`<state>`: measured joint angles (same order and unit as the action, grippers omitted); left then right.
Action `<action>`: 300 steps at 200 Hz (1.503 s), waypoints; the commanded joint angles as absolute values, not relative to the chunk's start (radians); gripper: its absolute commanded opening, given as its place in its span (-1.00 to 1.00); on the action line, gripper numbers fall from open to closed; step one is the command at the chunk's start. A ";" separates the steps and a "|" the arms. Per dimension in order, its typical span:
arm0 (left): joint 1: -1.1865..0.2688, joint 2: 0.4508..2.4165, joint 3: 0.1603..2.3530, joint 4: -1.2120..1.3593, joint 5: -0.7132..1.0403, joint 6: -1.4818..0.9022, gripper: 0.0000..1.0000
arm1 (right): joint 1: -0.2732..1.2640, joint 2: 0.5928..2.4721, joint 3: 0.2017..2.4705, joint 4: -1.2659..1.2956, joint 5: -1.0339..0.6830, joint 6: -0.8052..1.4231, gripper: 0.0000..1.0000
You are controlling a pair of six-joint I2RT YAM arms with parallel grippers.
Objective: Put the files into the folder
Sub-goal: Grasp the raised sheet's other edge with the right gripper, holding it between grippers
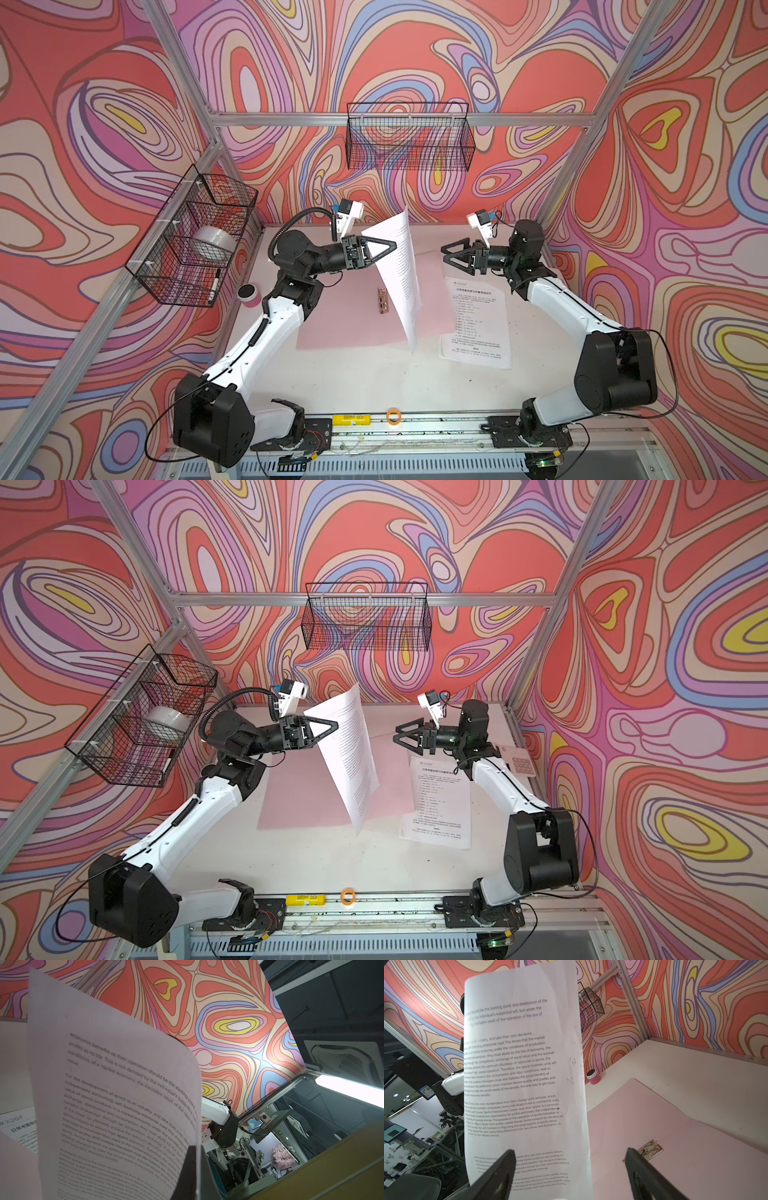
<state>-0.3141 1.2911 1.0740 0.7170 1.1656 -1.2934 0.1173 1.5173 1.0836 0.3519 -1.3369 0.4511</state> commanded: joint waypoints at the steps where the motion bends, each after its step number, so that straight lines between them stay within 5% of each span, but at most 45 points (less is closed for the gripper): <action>1: -0.316 1.294 1.121 0.938 1.198 -1.448 -1.00 | 0.121 1.542 1.058 0.518 -1.386 0.528 0.75; 29: -0.320 1.315 1.138 1.038 1.201 -1.536 -1.00 | 0.123 1.606 1.035 0.857 -1.414 0.756 0.75; 53: -0.322 1.324 1.143 1.044 1.200 -1.541 -1.00 | 0.127 1.760 1.053 1.491 -1.422 1.277 0.75; 199: -0.315 1.514 1.166 1.359 1.186 -1.727 -1.00 | 0.224 1.824 1.201 1.492 -1.454 1.356 0.66; 234: -0.293 1.518 1.150 1.361 1.194 -1.724 -1.00 | 0.224 1.829 1.226 1.493 -1.460 1.376 0.43; 249: -0.290 1.526 1.146 1.364 1.199 -1.724 -1.00 | 0.224 1.830 1.238 1.492 -1.470 1.388 0.13; 300: -0.253 1.560 1.122 1.364 1.202 -1.706 -1.00 | 0.222 1.823 1.242 1.492 -1.494 1.397 -0.18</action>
